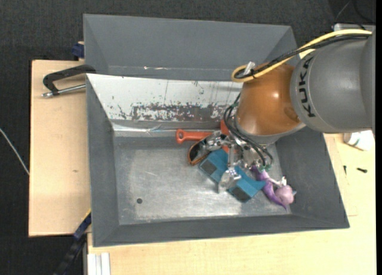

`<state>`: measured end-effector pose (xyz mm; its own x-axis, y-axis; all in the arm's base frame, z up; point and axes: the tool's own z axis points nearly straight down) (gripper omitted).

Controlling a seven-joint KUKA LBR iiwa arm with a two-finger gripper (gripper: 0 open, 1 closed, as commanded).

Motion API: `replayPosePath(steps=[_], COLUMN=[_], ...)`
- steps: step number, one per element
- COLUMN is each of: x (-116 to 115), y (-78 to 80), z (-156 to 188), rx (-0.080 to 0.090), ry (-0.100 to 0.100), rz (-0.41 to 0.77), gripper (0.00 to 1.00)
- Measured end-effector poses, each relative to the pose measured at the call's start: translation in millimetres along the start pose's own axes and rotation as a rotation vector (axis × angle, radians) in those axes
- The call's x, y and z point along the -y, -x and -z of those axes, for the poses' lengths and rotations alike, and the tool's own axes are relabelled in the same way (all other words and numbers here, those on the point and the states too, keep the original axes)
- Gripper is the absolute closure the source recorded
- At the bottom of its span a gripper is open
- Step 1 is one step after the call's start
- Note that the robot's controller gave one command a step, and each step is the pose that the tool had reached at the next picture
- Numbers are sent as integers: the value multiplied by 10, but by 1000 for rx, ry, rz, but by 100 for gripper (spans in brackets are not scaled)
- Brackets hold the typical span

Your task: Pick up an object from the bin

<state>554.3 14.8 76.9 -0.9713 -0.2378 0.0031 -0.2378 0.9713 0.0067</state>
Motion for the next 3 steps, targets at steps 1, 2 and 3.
replayPosePath(steps=[1, 2, 3], x=[132, 132, 221], y=[-249, -249, -196], z=[-5, -5, 1726], rx=[26, 26, 15], ry=[-5, -5, -9], rz=[-113, -113, -42], gripper=[100, 100, 100])
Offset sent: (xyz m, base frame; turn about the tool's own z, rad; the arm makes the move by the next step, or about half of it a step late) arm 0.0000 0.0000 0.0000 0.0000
